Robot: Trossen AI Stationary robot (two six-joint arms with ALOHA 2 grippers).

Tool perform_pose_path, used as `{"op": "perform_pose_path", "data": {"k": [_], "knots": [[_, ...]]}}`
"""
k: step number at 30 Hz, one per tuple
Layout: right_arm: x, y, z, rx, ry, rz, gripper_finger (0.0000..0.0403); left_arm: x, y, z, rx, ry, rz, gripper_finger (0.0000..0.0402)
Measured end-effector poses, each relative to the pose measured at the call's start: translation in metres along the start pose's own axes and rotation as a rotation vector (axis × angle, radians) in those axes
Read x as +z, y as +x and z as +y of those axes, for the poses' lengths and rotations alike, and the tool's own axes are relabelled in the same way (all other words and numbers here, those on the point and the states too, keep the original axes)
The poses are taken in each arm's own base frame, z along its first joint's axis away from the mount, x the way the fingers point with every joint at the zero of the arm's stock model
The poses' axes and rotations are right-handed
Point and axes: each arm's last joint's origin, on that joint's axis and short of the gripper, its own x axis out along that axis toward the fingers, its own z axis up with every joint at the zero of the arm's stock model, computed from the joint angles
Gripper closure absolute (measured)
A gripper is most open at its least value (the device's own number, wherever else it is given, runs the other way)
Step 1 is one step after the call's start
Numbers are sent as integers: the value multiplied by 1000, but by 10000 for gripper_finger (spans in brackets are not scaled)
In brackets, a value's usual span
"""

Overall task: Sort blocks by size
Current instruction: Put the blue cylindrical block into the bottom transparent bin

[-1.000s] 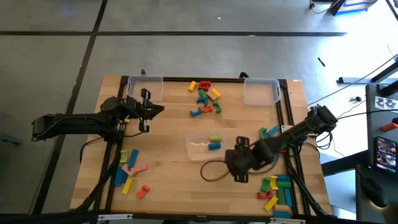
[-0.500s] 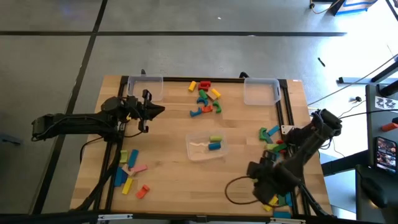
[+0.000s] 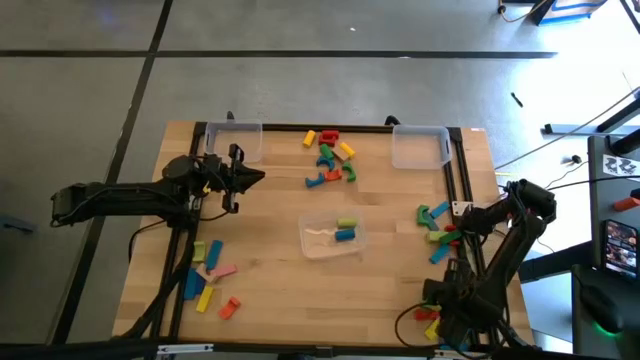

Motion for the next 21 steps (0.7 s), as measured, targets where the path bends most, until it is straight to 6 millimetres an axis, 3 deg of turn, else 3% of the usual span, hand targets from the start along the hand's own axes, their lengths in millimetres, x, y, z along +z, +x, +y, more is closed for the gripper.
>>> {"op": "perform_pose_path", "data": {"k": [11,21], "knots": [[-3,36,-18,-111,0,82,159,0,0,0,3,0,0,377],[-5,56,-25,-127,-41,123,159,0,0,0,3,5,0,377]]}}
